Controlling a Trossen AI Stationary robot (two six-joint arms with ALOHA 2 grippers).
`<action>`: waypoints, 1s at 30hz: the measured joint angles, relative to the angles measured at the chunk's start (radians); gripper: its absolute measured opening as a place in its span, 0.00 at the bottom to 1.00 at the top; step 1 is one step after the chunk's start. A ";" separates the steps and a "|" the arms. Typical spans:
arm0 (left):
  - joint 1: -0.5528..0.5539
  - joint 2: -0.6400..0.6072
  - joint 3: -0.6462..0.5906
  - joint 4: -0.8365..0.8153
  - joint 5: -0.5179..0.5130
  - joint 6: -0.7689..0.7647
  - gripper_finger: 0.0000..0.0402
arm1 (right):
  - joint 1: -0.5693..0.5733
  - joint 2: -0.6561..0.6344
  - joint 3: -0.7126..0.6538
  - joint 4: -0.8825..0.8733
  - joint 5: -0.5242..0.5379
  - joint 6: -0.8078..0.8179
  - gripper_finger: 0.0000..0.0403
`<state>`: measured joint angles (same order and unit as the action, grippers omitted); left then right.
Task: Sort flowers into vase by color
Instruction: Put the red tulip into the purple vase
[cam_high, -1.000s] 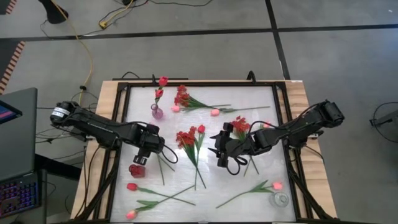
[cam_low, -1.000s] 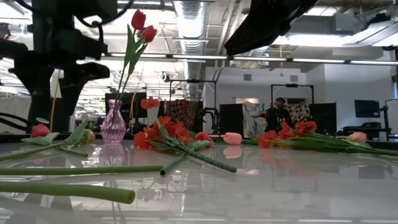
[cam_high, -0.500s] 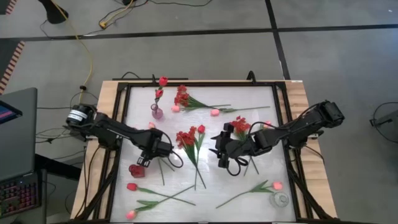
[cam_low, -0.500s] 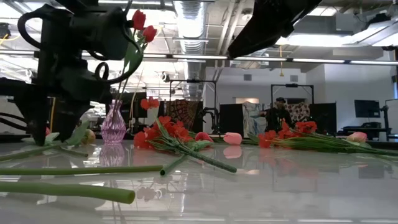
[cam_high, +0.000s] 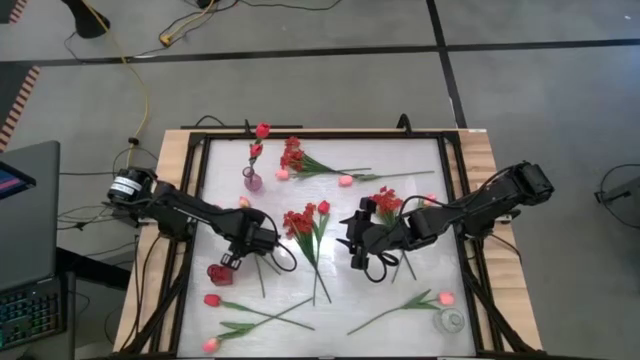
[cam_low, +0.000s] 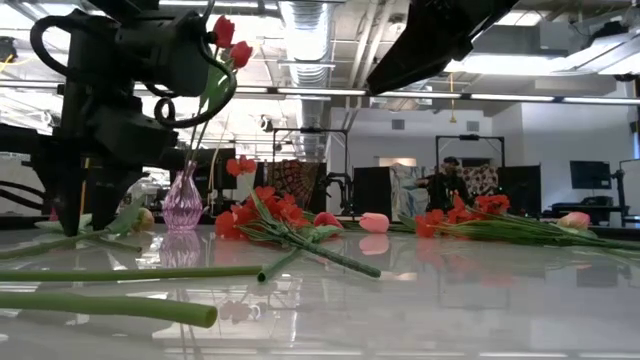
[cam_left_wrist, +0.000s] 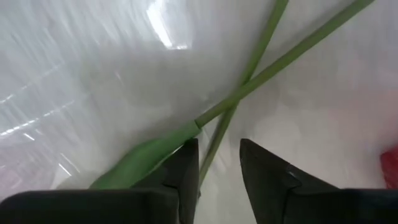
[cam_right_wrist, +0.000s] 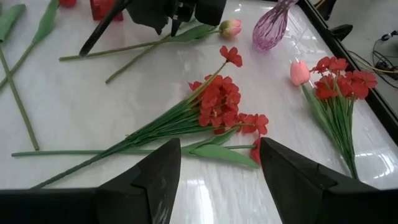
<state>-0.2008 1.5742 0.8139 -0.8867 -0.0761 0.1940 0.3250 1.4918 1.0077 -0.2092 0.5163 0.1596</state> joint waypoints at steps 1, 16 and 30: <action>0.000 0.008 0.000 0.005 0.000 0.000 0.25 | 0.001 0.000 0.000 0.000 0.000 0.000 0.61; -0.004 0.064 0.032 -0.017 -0.027 -0.005 0.06 | 0.041 0.000 0.000 -0.017 0.001 0.019 0.61; 0.000 0.059 0.211 -0.254 -0.150 0.062 0.00 | 0.041 0.000 0.029 -0.019 0.003 0.011 0.61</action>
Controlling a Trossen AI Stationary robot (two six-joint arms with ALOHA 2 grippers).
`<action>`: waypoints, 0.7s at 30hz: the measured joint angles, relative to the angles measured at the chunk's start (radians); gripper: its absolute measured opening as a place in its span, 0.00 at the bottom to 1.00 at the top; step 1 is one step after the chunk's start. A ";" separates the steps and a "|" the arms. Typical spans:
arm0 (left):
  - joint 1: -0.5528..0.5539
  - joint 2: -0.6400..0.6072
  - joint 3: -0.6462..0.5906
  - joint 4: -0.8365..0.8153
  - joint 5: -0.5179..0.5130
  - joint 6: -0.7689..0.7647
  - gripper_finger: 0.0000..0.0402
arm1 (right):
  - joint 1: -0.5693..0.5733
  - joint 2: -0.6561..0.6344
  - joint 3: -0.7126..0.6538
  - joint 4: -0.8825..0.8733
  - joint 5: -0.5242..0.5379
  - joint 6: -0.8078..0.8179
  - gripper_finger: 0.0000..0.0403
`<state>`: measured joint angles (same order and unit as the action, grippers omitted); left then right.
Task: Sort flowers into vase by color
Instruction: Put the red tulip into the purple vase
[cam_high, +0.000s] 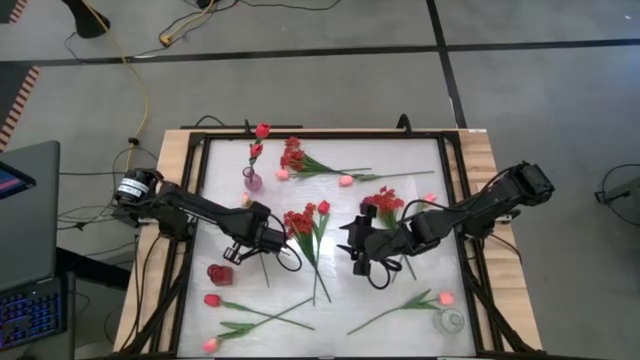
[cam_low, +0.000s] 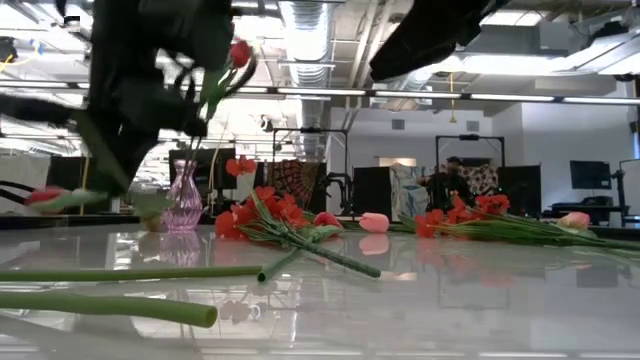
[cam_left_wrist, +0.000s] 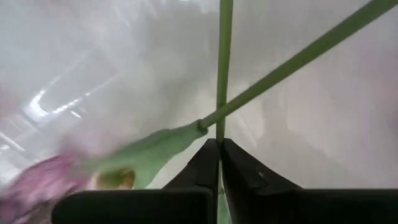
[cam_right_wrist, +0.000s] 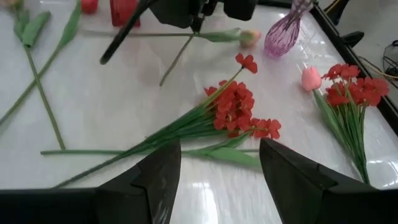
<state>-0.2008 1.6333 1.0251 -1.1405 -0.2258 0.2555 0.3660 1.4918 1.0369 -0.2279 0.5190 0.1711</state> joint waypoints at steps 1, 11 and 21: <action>0.000 0.000 0.033 -0.028 -0.004 0.015 0.00 | 0.000 0.000 0.006 -0.001 0.000 0.000 0.61; -0.005 0.010 0.248 -0.302 -0.027 0.132 0.00 | -0.004 0.000 0.086 -0.029 0.006 0.015 0.61; -0.069 0.062 0.289 -0.432 -0.121 0.100 0.00 | -0.039 0.000 0.106 -0.071 0.006 0.111 0.61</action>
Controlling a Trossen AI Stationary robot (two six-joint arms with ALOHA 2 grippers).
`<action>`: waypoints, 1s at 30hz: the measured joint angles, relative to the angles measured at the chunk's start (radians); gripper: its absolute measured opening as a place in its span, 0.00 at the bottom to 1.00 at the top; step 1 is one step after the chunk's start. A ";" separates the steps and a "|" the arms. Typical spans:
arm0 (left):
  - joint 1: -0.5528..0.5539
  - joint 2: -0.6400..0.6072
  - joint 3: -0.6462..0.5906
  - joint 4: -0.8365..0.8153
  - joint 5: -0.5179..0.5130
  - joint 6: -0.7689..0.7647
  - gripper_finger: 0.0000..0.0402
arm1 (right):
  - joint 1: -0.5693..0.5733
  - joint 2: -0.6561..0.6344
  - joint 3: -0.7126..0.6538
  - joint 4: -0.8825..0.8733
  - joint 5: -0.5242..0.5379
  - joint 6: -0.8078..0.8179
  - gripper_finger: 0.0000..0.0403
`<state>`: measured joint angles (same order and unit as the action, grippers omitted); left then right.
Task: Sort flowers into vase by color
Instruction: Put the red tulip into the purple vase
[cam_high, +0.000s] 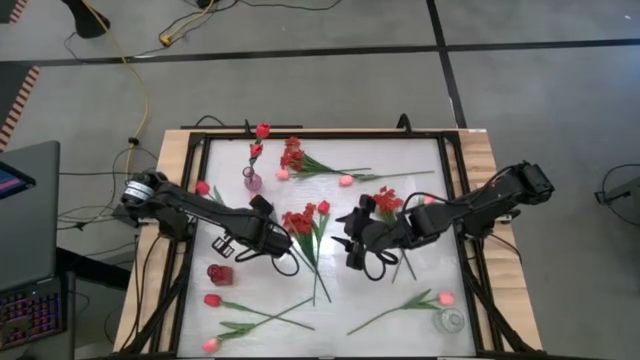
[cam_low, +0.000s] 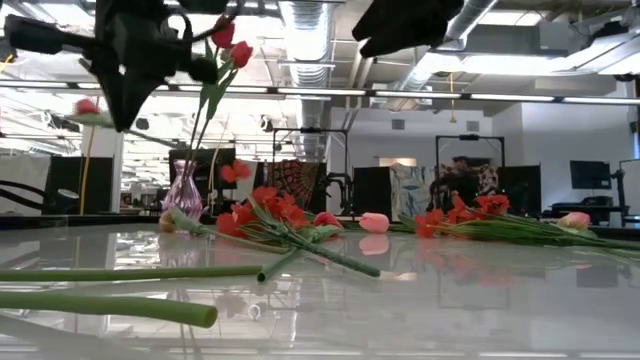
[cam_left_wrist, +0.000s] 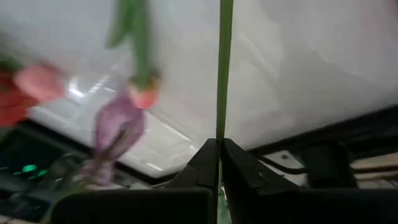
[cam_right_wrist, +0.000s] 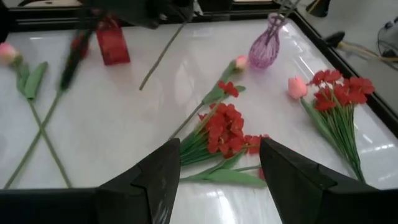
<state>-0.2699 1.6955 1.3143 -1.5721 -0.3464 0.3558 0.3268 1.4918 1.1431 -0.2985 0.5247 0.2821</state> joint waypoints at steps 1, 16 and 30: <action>-0.008 -0.003 0.007 0.003 -0.014 -0.007 0.00 | -0.004 0.000 0.000 -0.006 0.000 0.009 0.61; -0.136 -0.111 0.116 0.105 -0.342 -0.006 0.00 | -0.132 0.020 0.000 0.153 -0.169 0.336 0.61; -0.173 -0.112 0.115 0.273 -0.576 0.209 0.00 | -0.223 0.231 -0.002 0.629 -0.500 0.567 0.61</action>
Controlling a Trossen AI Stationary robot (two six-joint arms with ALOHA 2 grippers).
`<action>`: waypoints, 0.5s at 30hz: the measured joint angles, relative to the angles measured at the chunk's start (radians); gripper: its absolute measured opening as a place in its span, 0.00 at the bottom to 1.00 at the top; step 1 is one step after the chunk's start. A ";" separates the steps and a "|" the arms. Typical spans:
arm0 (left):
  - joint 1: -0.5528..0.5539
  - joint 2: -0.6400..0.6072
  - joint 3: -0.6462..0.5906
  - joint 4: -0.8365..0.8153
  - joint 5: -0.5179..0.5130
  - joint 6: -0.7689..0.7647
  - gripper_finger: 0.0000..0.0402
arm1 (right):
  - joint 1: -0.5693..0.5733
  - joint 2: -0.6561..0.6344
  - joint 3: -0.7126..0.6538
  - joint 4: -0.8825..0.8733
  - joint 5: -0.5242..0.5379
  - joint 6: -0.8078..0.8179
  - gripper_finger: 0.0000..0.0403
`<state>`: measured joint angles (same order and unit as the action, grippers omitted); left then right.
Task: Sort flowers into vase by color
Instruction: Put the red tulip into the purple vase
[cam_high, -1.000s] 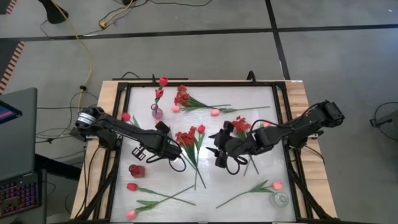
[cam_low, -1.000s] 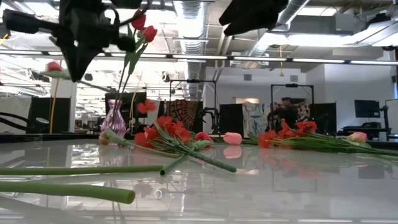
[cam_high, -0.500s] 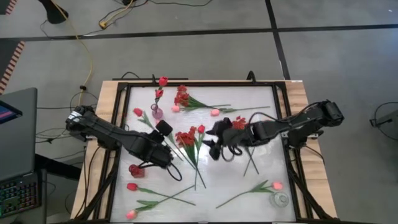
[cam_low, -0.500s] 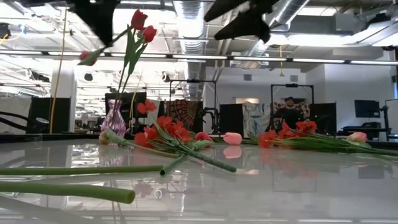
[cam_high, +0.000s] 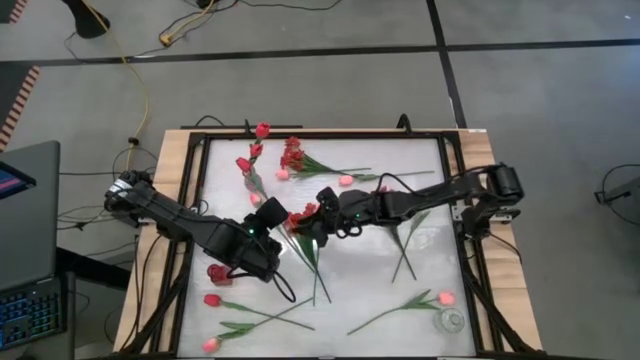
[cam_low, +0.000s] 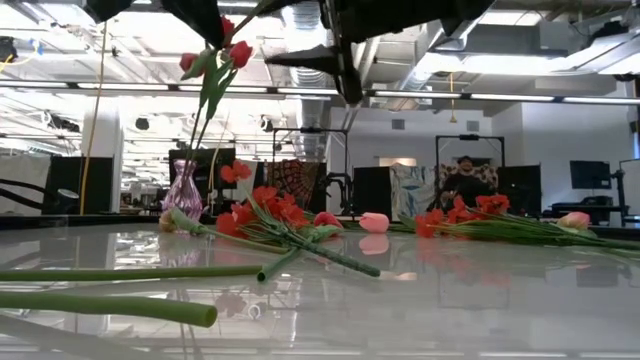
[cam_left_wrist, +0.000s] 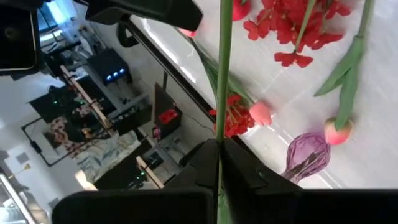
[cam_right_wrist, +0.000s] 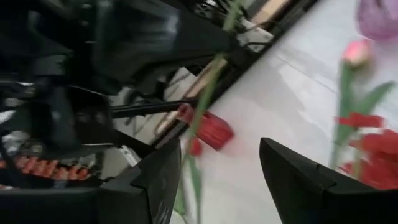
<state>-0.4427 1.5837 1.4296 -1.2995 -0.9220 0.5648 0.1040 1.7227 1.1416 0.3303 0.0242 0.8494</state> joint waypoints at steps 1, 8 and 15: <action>-0.001 0.000 0.000 0.000 -0.002 0.001 0.00 | 0.000 0.003 0.000 0.014 0.000 0.000 0.61; -0.002 0.000 0.000 0.033 -0.012 0.030 0.00 | -0.005 0.018 0.000 0.071 0.000 -0.001 0.61; 0.015 0.000 -0.001 0.102 -0.053 0.085 0.00 | -0.013 0.018 0.000 0.085 0.000 -0.013 0.61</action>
<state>-0.4276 1.5837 1.4290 -1.1970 -0.9746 0.6495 0.0909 1.7405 1.1419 0.4156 0.0246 0.8361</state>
